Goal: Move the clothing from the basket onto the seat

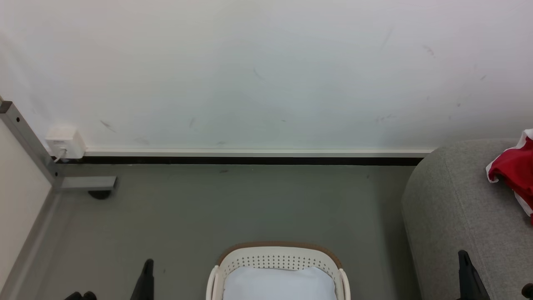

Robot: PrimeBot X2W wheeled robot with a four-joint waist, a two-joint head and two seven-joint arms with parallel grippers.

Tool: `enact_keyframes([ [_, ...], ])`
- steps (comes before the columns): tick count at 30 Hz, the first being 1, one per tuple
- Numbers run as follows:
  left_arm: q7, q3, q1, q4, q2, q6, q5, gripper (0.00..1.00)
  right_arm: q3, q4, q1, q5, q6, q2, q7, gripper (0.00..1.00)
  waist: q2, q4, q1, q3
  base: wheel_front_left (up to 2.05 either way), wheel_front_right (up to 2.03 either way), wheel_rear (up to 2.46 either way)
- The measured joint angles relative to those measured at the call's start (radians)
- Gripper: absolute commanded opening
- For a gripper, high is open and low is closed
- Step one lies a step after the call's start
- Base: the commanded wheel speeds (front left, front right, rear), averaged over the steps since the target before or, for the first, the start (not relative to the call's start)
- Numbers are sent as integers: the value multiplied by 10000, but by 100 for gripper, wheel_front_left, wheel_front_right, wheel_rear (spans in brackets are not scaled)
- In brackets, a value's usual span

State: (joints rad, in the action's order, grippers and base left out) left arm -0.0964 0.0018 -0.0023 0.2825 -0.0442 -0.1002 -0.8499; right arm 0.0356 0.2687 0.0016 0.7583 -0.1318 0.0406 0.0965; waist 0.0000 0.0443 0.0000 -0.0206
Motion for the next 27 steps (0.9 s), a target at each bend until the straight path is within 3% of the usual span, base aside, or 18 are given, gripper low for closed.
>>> enact_keyframes([
  [27, 819, 453, -398, -146, -2, -104, -3009, 0, 309, -90, -414, 3329, 0, 12, -805, 0, 0, -136, 0, 73, 0, 0, 0],
])
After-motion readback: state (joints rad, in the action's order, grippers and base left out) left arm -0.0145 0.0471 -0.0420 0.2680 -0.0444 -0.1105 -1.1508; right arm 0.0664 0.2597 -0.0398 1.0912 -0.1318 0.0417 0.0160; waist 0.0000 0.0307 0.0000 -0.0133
